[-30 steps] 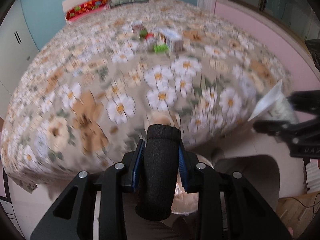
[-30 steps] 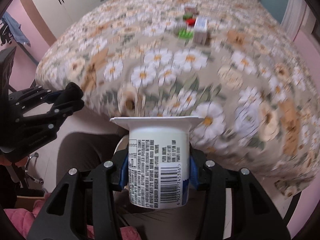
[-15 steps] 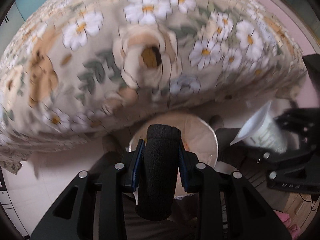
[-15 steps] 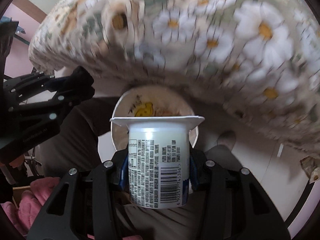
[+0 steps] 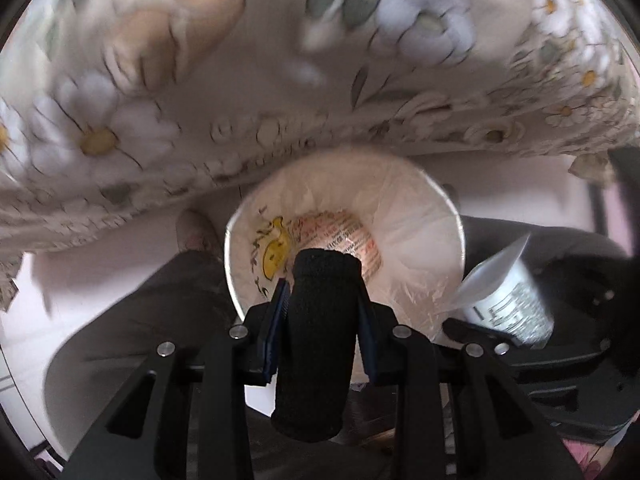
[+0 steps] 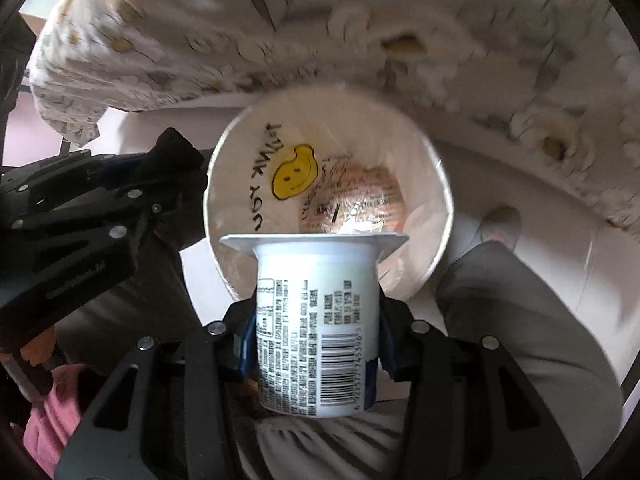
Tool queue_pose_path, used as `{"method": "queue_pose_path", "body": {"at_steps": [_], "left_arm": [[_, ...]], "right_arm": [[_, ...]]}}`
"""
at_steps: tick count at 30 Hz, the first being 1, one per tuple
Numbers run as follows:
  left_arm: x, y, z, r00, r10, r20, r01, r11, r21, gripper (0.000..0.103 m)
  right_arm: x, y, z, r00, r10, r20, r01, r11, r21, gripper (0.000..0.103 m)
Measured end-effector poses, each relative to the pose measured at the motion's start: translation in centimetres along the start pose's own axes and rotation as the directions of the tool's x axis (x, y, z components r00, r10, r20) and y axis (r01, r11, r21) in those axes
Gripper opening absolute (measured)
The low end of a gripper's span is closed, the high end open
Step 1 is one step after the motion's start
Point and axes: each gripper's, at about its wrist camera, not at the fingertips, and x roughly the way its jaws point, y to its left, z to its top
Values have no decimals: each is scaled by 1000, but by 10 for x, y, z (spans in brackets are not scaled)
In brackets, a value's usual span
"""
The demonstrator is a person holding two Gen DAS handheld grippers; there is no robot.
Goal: Collect trash
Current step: 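Carry the black tube and yogurt cup down over the white paper bowl with both tools, then open both tools to drop the tube and yogurt cup into the bowl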
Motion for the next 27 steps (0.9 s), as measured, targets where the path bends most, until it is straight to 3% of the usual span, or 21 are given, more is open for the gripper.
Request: {"method": "queue_pose_path", "body": {"at_steps": [3, 12, 27], "left_arm": [[19, 0, 4, 999, -12, -44, 12, 1000, -15, 34], [63, 6, 14, 994, -31, -101, 23, 996, -84, 34], [119, 20, 20, 978, -129, -161, 95, 975, -203, 34]], "right_arm": [[18, -5, 1, 1000, -28, 0, 28, 999, 29, 48], [61, -14, 9, 999, -12, -41, 16, 996, 87, 48], [102, -16, 21, 997, -6, -72, 9, 999, 45, 48]]}}
